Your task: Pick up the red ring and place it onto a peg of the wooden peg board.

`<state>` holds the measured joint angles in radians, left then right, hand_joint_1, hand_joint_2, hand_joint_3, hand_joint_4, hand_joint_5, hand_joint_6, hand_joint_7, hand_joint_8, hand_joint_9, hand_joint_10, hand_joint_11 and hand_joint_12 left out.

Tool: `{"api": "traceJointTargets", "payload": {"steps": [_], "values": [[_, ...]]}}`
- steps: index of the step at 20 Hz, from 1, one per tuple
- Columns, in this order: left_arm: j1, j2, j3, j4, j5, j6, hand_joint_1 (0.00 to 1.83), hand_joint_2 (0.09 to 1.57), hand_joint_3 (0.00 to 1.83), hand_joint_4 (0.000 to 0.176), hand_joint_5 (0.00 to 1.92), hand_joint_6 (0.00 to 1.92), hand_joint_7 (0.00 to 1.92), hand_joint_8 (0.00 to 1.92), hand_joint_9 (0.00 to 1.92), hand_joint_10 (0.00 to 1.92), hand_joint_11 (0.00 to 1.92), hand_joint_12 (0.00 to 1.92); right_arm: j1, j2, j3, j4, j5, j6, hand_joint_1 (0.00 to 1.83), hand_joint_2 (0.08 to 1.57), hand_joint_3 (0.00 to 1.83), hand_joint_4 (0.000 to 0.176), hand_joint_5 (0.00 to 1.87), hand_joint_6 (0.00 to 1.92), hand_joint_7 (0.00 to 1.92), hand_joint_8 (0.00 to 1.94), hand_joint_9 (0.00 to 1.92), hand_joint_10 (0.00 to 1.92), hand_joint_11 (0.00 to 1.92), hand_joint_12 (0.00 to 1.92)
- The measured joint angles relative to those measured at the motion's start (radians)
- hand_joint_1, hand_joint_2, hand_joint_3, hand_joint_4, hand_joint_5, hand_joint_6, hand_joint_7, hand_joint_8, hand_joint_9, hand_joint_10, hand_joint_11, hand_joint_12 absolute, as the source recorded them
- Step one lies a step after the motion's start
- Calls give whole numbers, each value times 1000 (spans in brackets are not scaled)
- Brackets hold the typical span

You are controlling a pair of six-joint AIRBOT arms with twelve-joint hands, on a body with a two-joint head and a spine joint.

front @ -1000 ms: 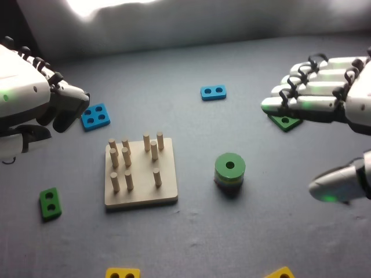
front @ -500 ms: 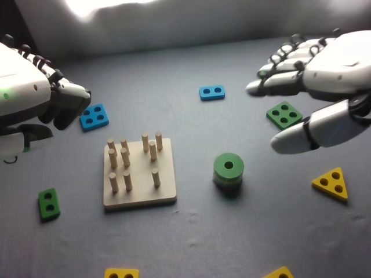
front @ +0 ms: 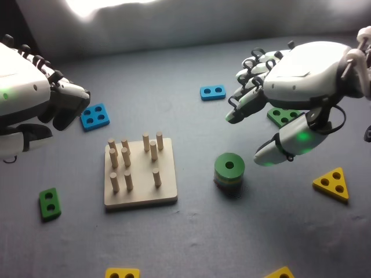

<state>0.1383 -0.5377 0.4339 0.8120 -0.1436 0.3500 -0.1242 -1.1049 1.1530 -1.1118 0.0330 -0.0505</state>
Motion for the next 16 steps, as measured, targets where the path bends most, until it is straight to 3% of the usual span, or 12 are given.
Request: {"api": "traceJointTargets", "payload": {"steps": [3, 6, 7, 8, 14, 16], "values": [[0, 0, 0, 0, 0, 0, 1014, 1407, 0, 10, 458, 1715, 552, 1714, 535, 1339, 498, 1389, -14, -28, 7, 0, 8, -8, 731, 953, 0, 176, 646, 19, 522, 11, 201, 13, 0, 0], [0, 0, 0, 1, 0, 0, 1018, 1404, 0, 10, 464, 1706, 556, 1710, 538, 1339, 502, 1388, -18, -42, 10, 0, 19, -18, 748, 949, 0, 176, 649, 19, 525, 11, 201, 12, 0, 0], [0, 0, 0, 4, 0, 0, 1044, 1380, 0, 0, 486, 1657, 602, 1666, 579, 1323, 503, 1407, -18, -47, 15, 0, 17, -18, 806, 939, 0, 176, 674, 26, 517, 6, 232, 23, 0, 0], [0, 0, 0, 4, 0, 0, 1031, 1389, 4, 2, 471, 1683, 585, 1684, 569, 1320, 491, 1400, -22, -50, 19, 0, 14, -18, 834, 934, 0, 176, 675, 23, 512, 3, 232, 20, 0, 0], [0, 0, -1, 3, 0, 0, 1003, 1418, 0, 11, 437, 1770, 540, 1708, 541, 1351, 523, 1367, -24, -76, 42, 0, 16, -19, 830, 910, 0, 176, 683, 4, 592, 5, 287, 11, 0, 0], [-1, 0, -1, 3, 0, 0, 1003, 1422, 0, 1, 416, 1777, 548, 1719, 534, 1388, 525, 1397, -24, -89, 57, 0, 14, -19, 808, 918, 2, 176, 683, 2, 597, 5, 284, 8, 0, 0]]}}
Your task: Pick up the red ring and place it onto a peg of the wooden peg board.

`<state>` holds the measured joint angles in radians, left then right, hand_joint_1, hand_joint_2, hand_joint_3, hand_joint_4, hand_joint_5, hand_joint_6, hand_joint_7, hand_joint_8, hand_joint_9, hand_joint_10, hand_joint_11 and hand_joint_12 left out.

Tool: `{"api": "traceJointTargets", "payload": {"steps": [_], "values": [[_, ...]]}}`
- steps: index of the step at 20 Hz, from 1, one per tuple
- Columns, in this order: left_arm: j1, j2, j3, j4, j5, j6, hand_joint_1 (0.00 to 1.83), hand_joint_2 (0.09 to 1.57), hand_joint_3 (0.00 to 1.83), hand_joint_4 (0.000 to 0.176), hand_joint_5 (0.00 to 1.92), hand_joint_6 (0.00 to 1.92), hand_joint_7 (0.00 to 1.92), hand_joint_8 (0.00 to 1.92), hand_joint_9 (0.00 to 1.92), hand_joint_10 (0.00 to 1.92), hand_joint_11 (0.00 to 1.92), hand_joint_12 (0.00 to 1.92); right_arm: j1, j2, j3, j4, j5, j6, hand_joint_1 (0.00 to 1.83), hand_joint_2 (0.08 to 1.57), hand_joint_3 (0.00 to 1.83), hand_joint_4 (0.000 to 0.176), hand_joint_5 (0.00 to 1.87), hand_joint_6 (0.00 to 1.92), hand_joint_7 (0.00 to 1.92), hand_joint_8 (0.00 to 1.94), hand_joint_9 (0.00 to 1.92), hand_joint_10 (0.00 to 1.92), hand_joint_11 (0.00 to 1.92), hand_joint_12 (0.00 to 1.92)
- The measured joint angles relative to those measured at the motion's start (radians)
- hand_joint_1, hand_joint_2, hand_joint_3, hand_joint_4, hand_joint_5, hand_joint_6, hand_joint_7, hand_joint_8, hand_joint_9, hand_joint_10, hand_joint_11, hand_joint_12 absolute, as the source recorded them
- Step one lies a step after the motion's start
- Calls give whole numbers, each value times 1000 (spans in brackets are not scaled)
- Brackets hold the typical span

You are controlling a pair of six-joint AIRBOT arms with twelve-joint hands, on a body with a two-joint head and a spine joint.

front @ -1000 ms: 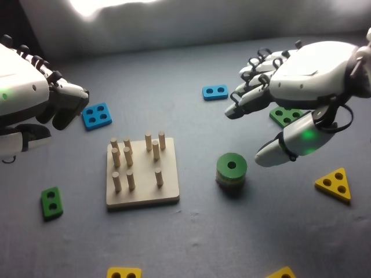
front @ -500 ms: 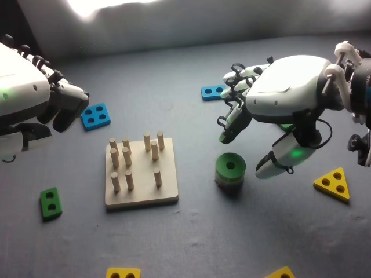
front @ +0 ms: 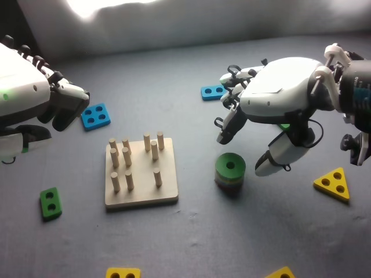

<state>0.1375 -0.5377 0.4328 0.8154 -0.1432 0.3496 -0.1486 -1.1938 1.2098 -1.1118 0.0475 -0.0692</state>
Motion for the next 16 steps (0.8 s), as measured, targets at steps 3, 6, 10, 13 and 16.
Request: {"api": "traceJointTargets", "payload": {"steps": [3, 6, 10, 13, 16], "values": [[-2, 0, 0, 0, 0, 0, 1011, 1414, 0, 1, 427, 1783, 562, 1684, 572, 1355, 559, 1338, 0, -14, 14, 0, -2, 0, 787, 923, 2, 176, 691, 9, 590, 10, 291, 9, 0, 0], [-2, 0, 0, 5, 0, 0, 1019, 1411, 0, 0, 427, 1796, 572, 1657, 561, 1355, 530, 1376, 0, -28, 26, 13, 4, 0, 780, 922, 1, 176, 661, 2, 582, 5, 284, 4, 0, 0], [-2, 0, 0, 9, 0, 0, 1013, 1409, 0, 11, 452, 1744, 552, 1705, 545, 1383, 531, 1401, 0, -42, 31, 16, 9, 0, 792, 924, 0, 176, 663, 14, 577, 8, 278, 9, 0, 0], [-2, 0, 0, 9, 0, 0, 1007, 1414, 2, 10, 438, 1769, 549, 1702, 545, 1383, 547, 1410, -5, -50, 31, 17, 10, 0, 777, 928, 2, 176, 663, 10, 581, 7, 287, 11, 0, 0], [-2, 0, 0, 10, 0, 0, 986, 1435, 0, 13, 416, 1811, 518, 1734, 508, 1402, 489, 1421, -19, -59, 31, 16, 10, 0, 789, 925, 1, 176, 687, 14, 595, 8, 314, 17, 0, 0]]}}
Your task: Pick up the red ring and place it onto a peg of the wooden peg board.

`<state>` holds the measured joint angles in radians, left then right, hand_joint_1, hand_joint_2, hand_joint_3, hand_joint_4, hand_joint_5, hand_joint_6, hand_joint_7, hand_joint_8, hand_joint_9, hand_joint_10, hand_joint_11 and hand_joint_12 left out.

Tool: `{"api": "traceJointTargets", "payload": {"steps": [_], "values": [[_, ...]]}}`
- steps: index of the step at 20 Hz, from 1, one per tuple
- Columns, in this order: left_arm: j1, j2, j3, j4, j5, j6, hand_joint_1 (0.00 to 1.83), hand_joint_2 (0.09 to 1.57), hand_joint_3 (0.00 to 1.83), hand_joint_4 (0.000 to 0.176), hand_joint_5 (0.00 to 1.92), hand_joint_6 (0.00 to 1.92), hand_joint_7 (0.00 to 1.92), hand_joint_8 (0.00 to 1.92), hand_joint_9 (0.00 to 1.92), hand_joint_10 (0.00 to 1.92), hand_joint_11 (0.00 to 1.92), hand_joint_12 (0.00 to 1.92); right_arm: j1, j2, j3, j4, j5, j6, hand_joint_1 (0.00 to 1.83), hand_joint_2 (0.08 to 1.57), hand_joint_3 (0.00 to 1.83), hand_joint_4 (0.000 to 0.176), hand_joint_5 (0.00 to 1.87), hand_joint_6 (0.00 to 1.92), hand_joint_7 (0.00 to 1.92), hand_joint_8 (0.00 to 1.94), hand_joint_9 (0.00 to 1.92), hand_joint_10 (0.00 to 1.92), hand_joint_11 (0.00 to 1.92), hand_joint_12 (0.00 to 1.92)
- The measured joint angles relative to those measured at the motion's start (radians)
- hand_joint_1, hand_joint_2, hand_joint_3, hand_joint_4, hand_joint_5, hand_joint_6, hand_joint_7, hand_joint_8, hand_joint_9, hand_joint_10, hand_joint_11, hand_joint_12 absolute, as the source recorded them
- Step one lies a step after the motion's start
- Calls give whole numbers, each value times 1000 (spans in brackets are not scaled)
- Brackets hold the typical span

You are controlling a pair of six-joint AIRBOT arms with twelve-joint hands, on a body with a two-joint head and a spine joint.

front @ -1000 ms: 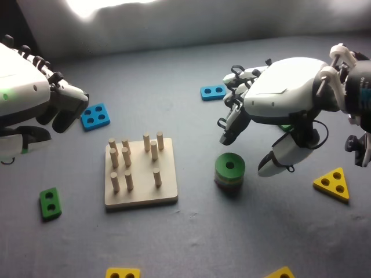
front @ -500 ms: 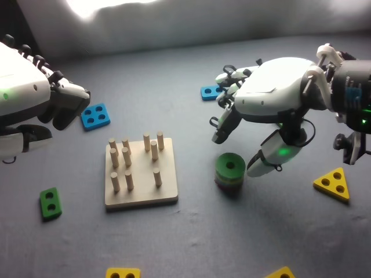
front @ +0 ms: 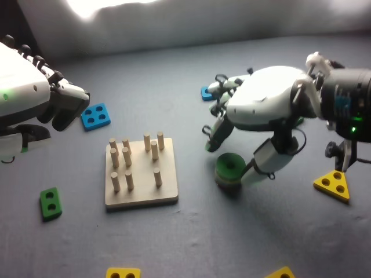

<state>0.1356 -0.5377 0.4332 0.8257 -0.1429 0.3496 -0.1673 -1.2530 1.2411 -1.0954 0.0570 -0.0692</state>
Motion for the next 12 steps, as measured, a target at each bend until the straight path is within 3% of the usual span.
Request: {"api": "traceJointTargets", "payload": {"steps": [3, 7, 9, 12], "values": [[0, 0, 0, 0, -1, 0, 1002, 1422, 2, 2, 415, 1812, 549, 1688, 541, 1350, 505, 1400, -6, -3, 0, 0, 1, -1, 821, 911, 0, 176, 696, 13, 610, 11, 306, 10, 0, 0], [0, 0, 0, -1, -1, 0, 996, 1429, 2, 1, 406, 1828, 542, 1699, 544, 1370, 513, 1397, -25, -13, 0, 0, 2, -13, 845, 911, 0, 176, 711, 14, 645, 16, 339, 18, 0, 0], [0, 0, 0, -1, 0, 0, 994, 1428, 2, 9, 416, 1810, 532, 1719, 524, 1389, 503, 1401, -26, -15, 1, 2, 2, -19, 843, 909, 0, 176, 718, 14, 653, 15, 337, 15, 0, 0], [0, 0, 0, -1, 0, 0, 993, 1434, 0, 2, 402, 1817, 535, 1723, 524, 1394, 502, 1429, -26, -15, 2, 2, 2, -19, 842, 909, 0, 176, 716, 10, 626, 2, 362, 21, 0, 0]]}}
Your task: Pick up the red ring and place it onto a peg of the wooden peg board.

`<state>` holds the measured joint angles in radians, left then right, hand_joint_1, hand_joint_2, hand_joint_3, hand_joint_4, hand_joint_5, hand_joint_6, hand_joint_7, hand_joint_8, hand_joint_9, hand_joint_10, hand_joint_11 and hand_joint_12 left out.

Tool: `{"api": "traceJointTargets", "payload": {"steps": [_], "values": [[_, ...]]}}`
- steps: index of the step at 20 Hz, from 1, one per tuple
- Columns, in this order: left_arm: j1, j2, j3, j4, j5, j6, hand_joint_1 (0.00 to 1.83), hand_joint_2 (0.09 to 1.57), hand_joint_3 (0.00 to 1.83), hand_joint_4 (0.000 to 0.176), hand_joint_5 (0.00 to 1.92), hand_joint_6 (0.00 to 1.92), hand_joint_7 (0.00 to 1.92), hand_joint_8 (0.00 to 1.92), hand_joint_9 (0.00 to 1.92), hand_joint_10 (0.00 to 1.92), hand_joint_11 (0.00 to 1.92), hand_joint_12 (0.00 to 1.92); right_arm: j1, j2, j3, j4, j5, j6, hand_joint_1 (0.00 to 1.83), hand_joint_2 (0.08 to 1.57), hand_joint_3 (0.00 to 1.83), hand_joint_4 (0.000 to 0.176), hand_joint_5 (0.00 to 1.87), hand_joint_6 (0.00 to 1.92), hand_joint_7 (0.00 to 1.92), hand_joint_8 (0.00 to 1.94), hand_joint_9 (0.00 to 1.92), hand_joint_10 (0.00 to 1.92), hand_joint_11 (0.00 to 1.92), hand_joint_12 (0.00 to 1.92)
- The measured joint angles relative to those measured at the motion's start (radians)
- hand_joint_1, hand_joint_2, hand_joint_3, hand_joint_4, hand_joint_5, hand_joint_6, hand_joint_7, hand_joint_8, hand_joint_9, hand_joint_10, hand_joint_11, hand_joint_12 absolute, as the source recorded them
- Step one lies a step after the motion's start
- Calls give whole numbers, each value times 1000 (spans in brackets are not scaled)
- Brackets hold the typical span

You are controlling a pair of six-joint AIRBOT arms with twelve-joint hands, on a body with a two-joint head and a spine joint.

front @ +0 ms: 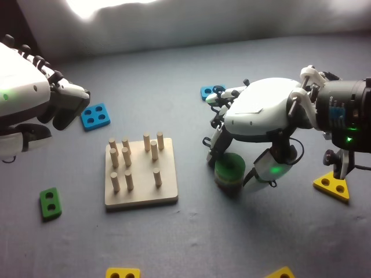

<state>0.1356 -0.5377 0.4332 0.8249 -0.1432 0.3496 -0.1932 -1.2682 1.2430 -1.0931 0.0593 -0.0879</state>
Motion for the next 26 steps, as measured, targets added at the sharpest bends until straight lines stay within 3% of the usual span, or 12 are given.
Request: {"api": "traceJointTargets", "payload": {"steps": [1, 6, 7, 8, 9, 11, 16, 19, 20, 21, 24, 26], "values": [[0, 0, 0, 0, 0, 0, 1002, 1419, 2, 12, 436, 1773, 540, 1715, 523, 1392, 506, 1425, -4, 0, 0, 0, 3, 0, 842, 926, 4, 176, 713, 7, 641, 7, 358, 15, 0, 0], [0, 0, 0, 0, 0, 0, 983, 1437, 1, 13, 412, 1815, 515, 1747, 500, 1444, 501, 1446, -6, 0, 0, 1, 6, 0, 966, 898, 0, 168, 818, 15, 745, 11, 435, 20, 0, 0], [0, 0, 0, 0, 0, 0, 996, 1427, 0, 13, 431, 1792, 530, 1726, 517, 1451, 514, 1443, -6, -2, 0, 1, 10, 0, 1199, 1001, 3, 64, 1116, 455, 1152, 492, 544, 15, 0, 0], [0, 0, 1, 0, 0, 0, 996, 1427, 0, 13, 431, 1792, 530, 1726, 517, 1451, 514, 1443, -6, -2, 0, 2, 11, 0, 1199, 1001, 3, 64, 1116, 455, 1152, 492, 544, 15, 0, 0], [0, 0, 1, 0, 0, 0, 987, 1433, 1, 12, 417, 1818, 520, 1731, 502, 1443, 483, 1443, -6, -4, 0, 8, 16, 2, 1272, 1028, 0, 0, 1033, 697, 1305, 514, 663, 38, 0, 0], [0, 0, 1, 0, 0, 0, 991, 1430, 1, 13, 422, 1797, 525, 1738, 492, 1457, 447, 1495, -11, -6, 0, 8, 29, 3, 1296, 1026, 0, 0, 996, 791, 1449, 286, 766, 11, 0, 0], [0, 0, 1, 0, 0, 0, 1002, 1421, 2, 5, 421, 1792, 547, 1706, 518, 1425, 467, 1495, -11, -6, 0, 8, 29, 3, 1291, 1038, 1, 0, 959, 849, 1389, 409, 813, 8, 0, 0], [0, 0, 1, 0, 0, 0, 995, 1428, 2, 4, 410, 1811, 541, 1707, 523, 1387, 450, 1456, -11, -6, 0, 8, 30, 3, 1295, 1022, 1, 0, 1007, 782, 1450, 283, 778, 0, 0, 0], [0, 0, 1, 0, 0, 0, 996, 1428, 0, 5, 412, 1807, 542, 1704, 519, 1376, 453, 1445, -11, -6, 0, 8, 30, 3, 1288, 1045, 1, 0, 956, 834, 1355, 483, 778, 1, 0, 0], [0, 0, 1, 0, 0, 0, 995, 1429, 0, 1, 405, 1813, 544, 1703, 521, 1370, 458, 1433, -10, -5, 0, 8, 29, 3, 1284, 1055, 0, 0, 930, 876, 1324, 545, 779, 1, 0, 0], [0, 0, 1, 0, 0, 0, 999, 1422, 0, 12, 431, 1787, 538, 1703, 514, 1363, 448, 1455, 5, -3, 0, 0, 13, 0, 1298, 1015, 0, 0, 1043, 720, 1442, 319, 760, 6, 0, 0], [0, 0, 1, -1, 0, 0, 990, 1431, 0, 13, 418, 1799, 524, 1728, 491, 1403, 420, 1485, 22, 2, 0, 0, 2, 0, 1299, 1013, 0, 0, 1038, 737, 1487, 213, 771, 6, 0, 0]]}}
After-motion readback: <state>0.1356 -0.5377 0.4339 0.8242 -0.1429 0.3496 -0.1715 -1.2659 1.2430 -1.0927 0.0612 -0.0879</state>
